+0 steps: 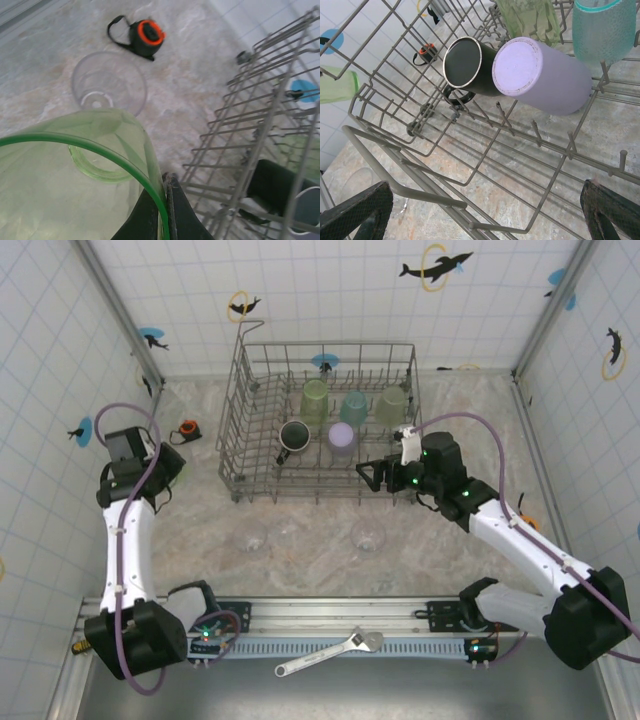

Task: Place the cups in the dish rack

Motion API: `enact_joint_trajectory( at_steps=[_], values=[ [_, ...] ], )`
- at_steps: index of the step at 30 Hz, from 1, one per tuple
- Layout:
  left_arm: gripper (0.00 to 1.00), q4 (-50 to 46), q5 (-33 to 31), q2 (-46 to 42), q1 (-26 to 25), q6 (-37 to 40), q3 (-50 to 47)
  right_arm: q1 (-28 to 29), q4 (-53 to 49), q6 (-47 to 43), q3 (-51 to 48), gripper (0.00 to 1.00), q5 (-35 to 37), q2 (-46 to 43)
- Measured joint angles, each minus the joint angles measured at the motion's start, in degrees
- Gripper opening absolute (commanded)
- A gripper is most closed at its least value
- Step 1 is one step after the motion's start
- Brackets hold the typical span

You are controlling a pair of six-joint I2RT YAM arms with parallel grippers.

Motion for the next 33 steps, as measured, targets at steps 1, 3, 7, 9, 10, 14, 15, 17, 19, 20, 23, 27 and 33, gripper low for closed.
enact_joint_trajectory(
  at_steps=[1,3,7,9,10,14,15,17,19,20,23,27,33],
  values=[
    [0.00,0.5,0.6,0.0,0.0,-0.2,0.3,0.0,0.0,0.0,0.0,1.00,0.0,0.1],
    [0.00,1.7,1.5,0.0,0.0,-0.6,0.5,0.0,0.0,0.0,0.0,1.00,0.0,0.5],
    [0.00,4.0,3.4,0.0,0.0,-1.2,0.5,0.0,0.2,0.0,0.0,1.00,0.0,1.9],
    [0.00,5.8,4.1,0.0,0.0,-1.6,0.5,0.0,0.2,0.0,0.0,1.00,-0.1,2.5],
    [0.00,6.6,4.3,0.0,0.0,-1.9,0.5,0.0,0.2,0.0,0.0,1.00,-0.1,2.7],
    [0.00,11.1,5.8,-0.1,0.0,-2.6,-0.4,0.0,0.3,0.0,0.0,1.00,0.0,3.6],
    [0.00,12.3,6.3,0.0,0.0,-2.9,-0.8,0.0,0.3,0.0,0.0,1.00,0.1,3.9],
    [0.00,14.2,7.5,0.0,0.0,-3.7,-1.4,0.0,0.2,-0.1,0.5,1.00,0.3,4.6],
    [0.00,16.6,9.1,0.3,0.0,-4.3,-1.5,0.0,0.2,-0.1,1.6,1.00,0.4,5.5],
    [0.00,17.9,9.8,0.4,0.0,-4.6,-1.6,0.0,0.2,-0.1,2.1,1.00,0.4,5.8],
    [0.00,23.1,12.2,0.5,0.0,-5.6,-3.0,0.0,0.3,0.3,3.7,1.00,0.4,6.3],
    [0.00,29.7,16.2,0.5,0.0,-6.8,-6.0,0.0,1.0,1.3,4.4,1.00,0.4,6.8],
    [0.00,37.6,21.6,0.5,0.0,-7.1,-8.3,0.0,2.6,4.5,4.4,1.00,0.2,8.5]
  ],
)
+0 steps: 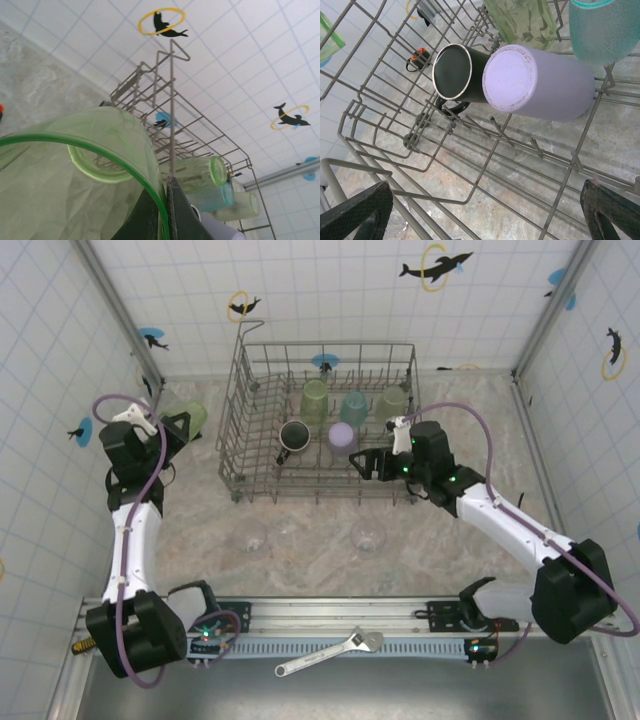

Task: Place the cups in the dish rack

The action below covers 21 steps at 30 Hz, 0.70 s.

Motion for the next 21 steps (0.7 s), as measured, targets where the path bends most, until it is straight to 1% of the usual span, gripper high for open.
enact_joint_trajectory(
  at_steps=[8,14,17,21],
  values=[
    [0.00,11.1,6.2,0.6,0.0,-4.5,-0.4,-0.2,3.5,5.1,0.0,1.00,-0.8,2.3],
    [0.00,15.1,9.5,2.4,-0.7,-7.5,0.0,-2.1,6.4,8.6,0.0,1.00,-2.4,3.2],
    [0.00,15.5,10.9,4.1,-3.4,-7.9,1.3,-4.2,8.1,11.2,0.0,1.00,-4.5,4.0],
    [0.00,16.3,12.2,6.6,-8.6,-8.1,3.8,-6.8,11.1,14.5,0.0,1.00,-7.2,4.3]
  ],
)
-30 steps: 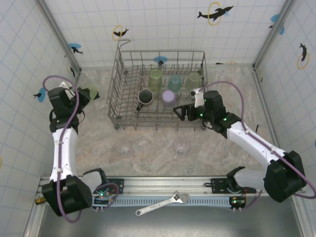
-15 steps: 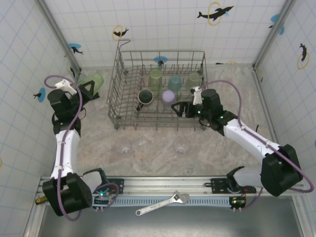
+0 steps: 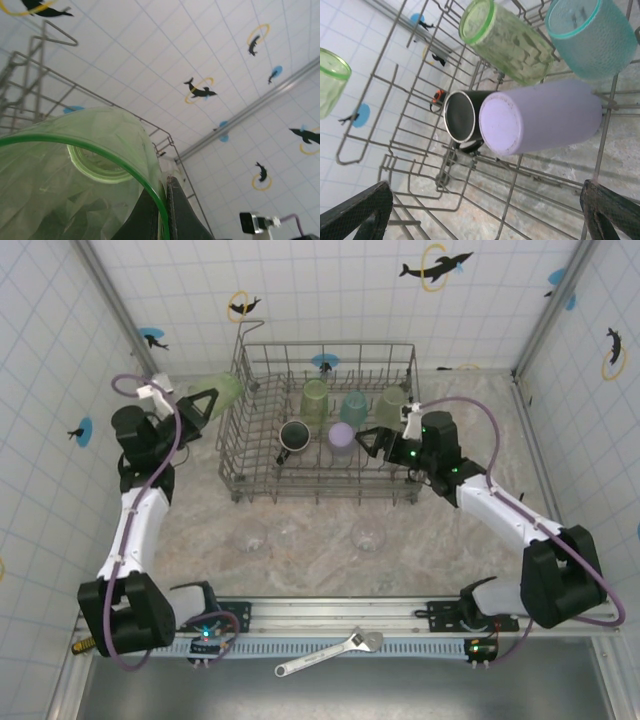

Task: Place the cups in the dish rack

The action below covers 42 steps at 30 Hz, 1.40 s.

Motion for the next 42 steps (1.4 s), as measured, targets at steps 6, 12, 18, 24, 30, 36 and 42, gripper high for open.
enact_joint_trajectory(
  at_steps=[6,12,18,24,30,36,42],
  values=[
    [0.00,0.4,0.4,4.6,-6.6,0.0,5.9,-1.4,1.8,1.9,0.0,1.00,-2.0,0.0],
    [0.00,2.4,0.5,11.4,-15.0,-0.3,11.2,-2.2,2.5,3.0,0.0,1.00,-3.1,0.0],
    [0.00,4.1,0.4,17.4,-22.7,-0.8,11.8,-2.7,5.7,6.2,0.0,1.00,-4.7,0.0],
    [0.00,7.6,0.5,22.1,-28.0,-2.8,13.7,-3.5,12.9,11.1,-0.9,1.00,-5.7,-0.2],
    [0.00,14.8,0.5,25.2,-30.8,-7.1,14.1,-4.4,21.2,16.6,-3.5,1.00,-6.7,-0.2],
    [0.00,20.2,0.5,29.5,-33.8,-11.5,14.9,-5.4,28.8,21.2,-4.4,1.00,-6.5,0.4],
    [0.00,24.3,0.5,32.2,-35.9,-15.1,16.5,-5.9,31.8,24.2,-4.4,1.00,-6.5,2.8]
  ],
)
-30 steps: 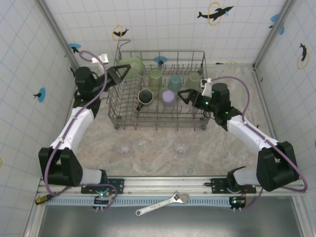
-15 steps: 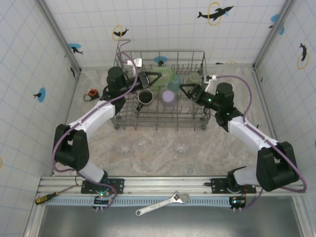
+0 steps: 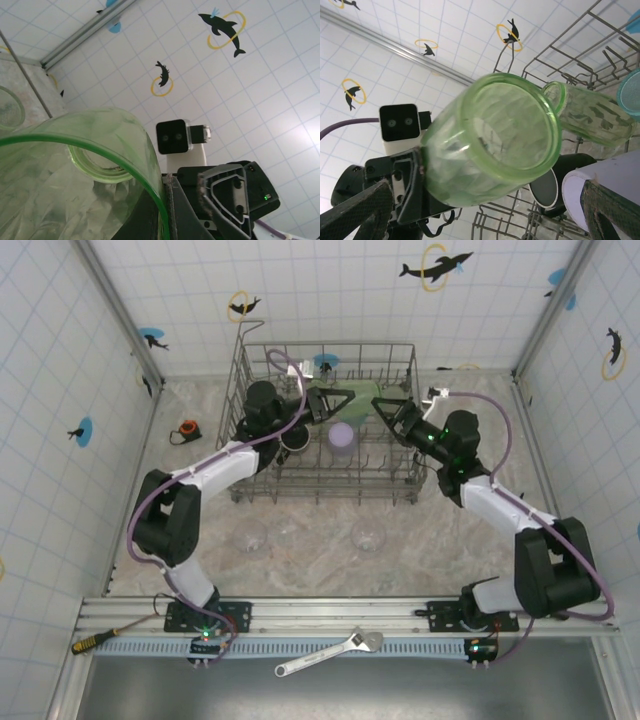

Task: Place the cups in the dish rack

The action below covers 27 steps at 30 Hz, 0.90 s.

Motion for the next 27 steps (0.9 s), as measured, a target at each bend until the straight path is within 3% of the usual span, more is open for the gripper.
enact_joint_trajectory(
  at_steps=[27],
  values=[
    [0.00,8.9,0.0,3.3,-4.0,-7.3,2.0,-0.7,16.6,13.9,0.0,0.98,3.3,5.5]
  ],
)
